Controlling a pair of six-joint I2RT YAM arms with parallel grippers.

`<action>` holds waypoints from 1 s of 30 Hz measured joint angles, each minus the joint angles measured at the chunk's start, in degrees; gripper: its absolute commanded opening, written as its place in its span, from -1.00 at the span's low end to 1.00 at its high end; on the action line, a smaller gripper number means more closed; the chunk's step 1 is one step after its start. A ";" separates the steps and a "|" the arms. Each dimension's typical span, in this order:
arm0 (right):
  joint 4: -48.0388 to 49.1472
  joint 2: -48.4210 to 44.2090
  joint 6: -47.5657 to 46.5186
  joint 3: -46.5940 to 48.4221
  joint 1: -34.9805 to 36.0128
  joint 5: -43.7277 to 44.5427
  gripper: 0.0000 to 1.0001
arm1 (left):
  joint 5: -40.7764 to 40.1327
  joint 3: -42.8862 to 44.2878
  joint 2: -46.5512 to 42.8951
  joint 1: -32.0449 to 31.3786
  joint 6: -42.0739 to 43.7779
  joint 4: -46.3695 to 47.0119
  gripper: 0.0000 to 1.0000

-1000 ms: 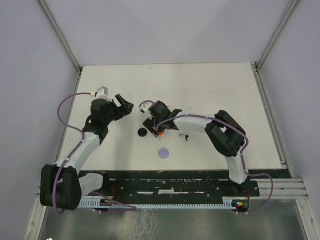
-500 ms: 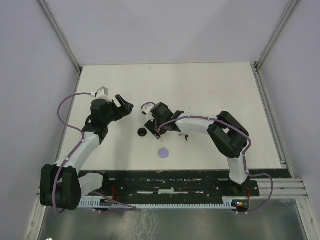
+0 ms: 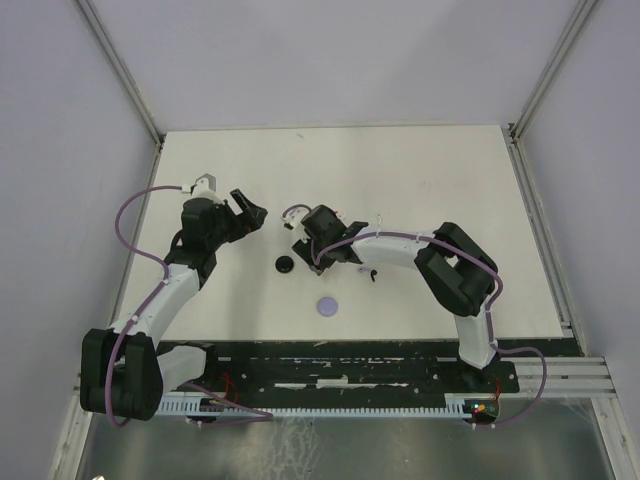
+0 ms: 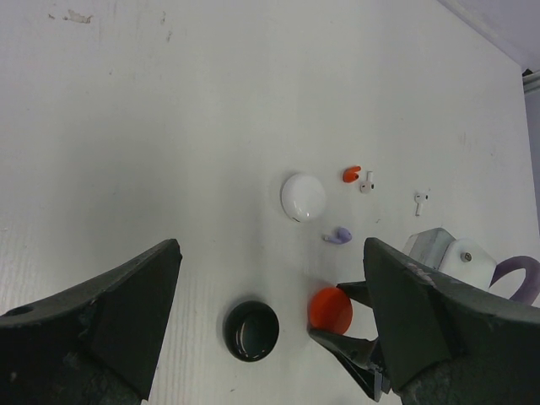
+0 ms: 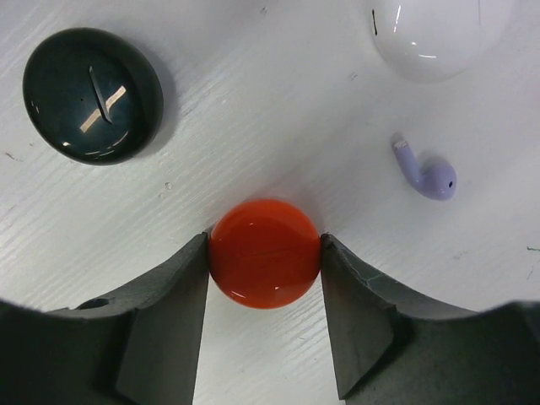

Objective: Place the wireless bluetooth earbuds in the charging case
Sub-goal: Pick up the charging case at the center of the board.

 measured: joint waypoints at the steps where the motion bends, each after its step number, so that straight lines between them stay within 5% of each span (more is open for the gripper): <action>1: 0.02 0.00 0.00 0.00 0.00 0.02 -0.55 | 0.09 0.00 0.00 0.00 0.00 0.00 0.87; 14: 5.49 -15.87 0.07 -9.73 -4.39 -4.02 -0.85 | 8.98 -1.49 0.00 -1.81 -1.36 6.58 0.76; 30: 9.92 -26.53 -0.15 -12.50 -8.44 -15.89 -0.86 | 15.69 -2.78 5.62 -14.47 -9.99 18.75 0.66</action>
